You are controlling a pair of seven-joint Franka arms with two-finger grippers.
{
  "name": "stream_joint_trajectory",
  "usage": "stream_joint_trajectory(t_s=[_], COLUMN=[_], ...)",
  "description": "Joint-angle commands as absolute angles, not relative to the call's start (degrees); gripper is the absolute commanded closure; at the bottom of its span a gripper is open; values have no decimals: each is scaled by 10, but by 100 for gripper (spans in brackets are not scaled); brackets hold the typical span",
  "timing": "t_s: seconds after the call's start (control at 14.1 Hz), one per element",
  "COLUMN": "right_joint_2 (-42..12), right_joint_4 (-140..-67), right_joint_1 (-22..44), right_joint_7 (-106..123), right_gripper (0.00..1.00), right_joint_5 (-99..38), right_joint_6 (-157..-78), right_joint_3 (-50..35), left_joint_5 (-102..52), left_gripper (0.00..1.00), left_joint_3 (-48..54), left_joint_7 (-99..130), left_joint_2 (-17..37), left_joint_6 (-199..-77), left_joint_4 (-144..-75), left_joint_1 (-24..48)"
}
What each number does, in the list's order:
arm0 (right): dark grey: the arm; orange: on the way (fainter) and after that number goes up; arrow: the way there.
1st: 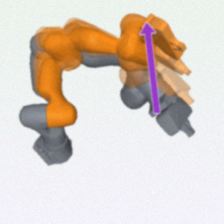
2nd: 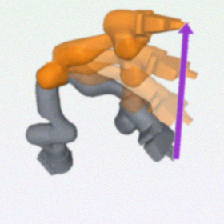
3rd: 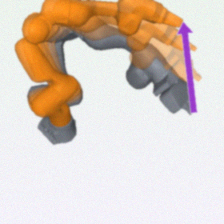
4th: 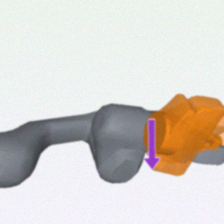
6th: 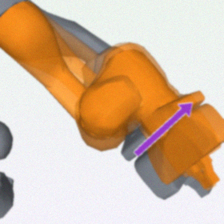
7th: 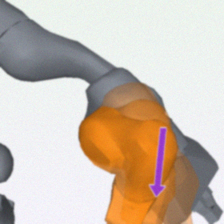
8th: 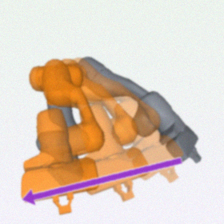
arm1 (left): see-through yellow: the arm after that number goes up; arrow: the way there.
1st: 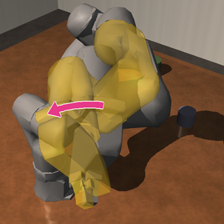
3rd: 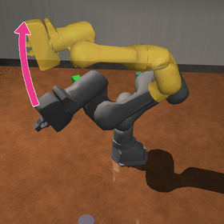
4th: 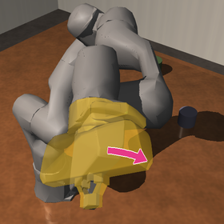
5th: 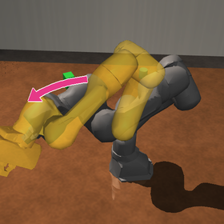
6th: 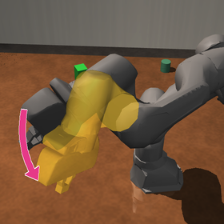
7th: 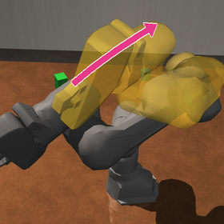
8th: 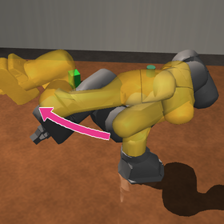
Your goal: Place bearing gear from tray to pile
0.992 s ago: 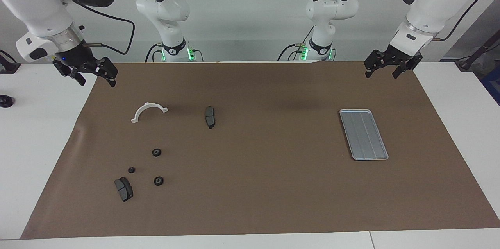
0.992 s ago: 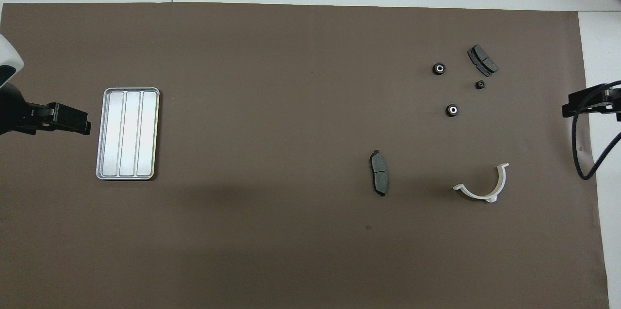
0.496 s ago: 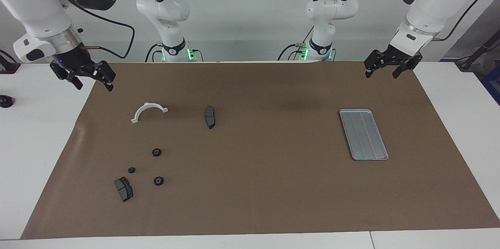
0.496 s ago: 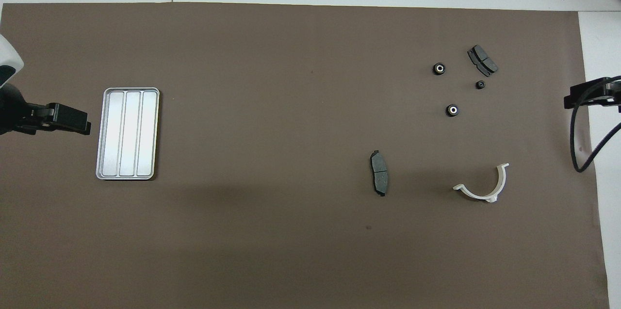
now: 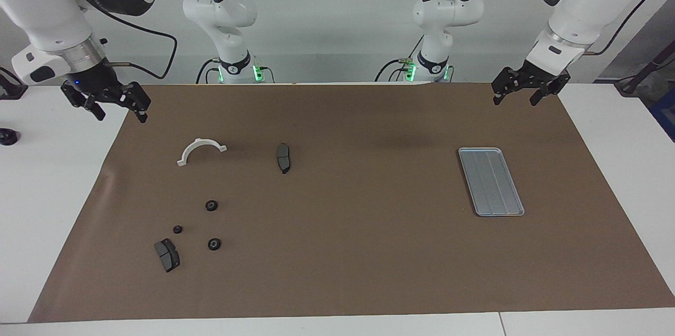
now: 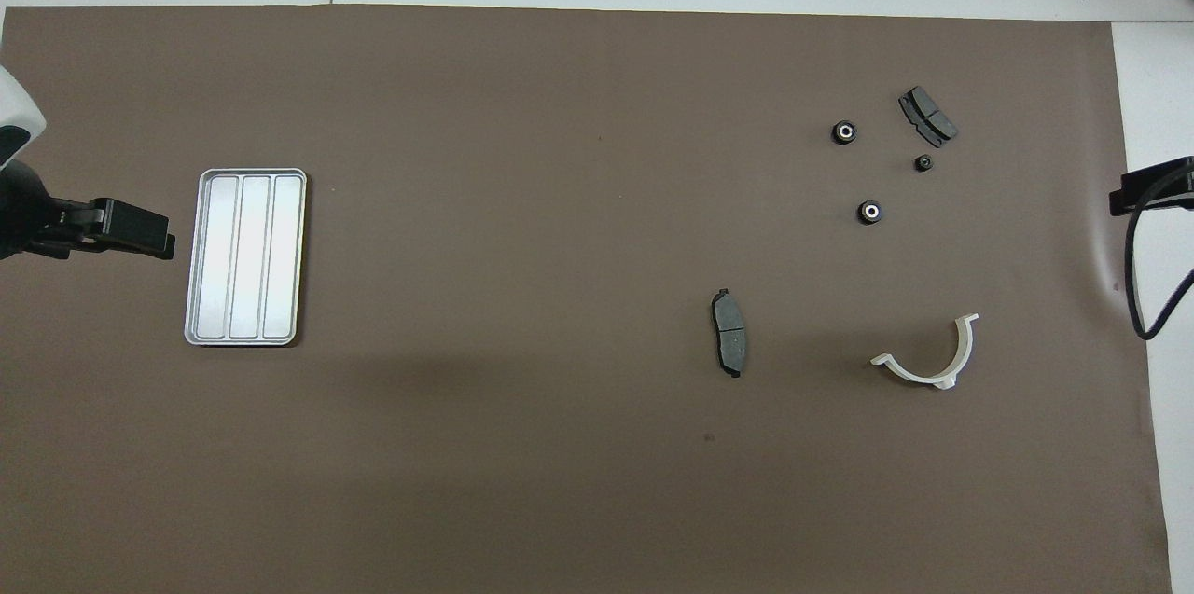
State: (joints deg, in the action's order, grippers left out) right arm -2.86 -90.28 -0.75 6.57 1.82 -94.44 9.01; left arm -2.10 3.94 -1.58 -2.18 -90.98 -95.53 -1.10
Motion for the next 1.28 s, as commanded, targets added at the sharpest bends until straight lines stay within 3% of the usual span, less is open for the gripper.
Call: stream_joint_trajectory(t_s=[0.0, 1.2], right_joint_2=[-26, -5], right_joint_4=[-897, -911], right_joint_1=[12, 73], right_joint_7=[79, 7], right_gripper=[0, 0], right_joint_5=[16, -22], right_joint_6=[-931, -887], right_joint_3=[107, 98], left_joint_5=[-29, -29], left_gripper=[0, 0], left_joint_3=[43, 42], left_joint_7=[-13, -13], left_joint_2=[-38, -38], left_joint_6=[-907, -907], left_joint_4=[-970, -970], left_joint_1=[-19, -19])
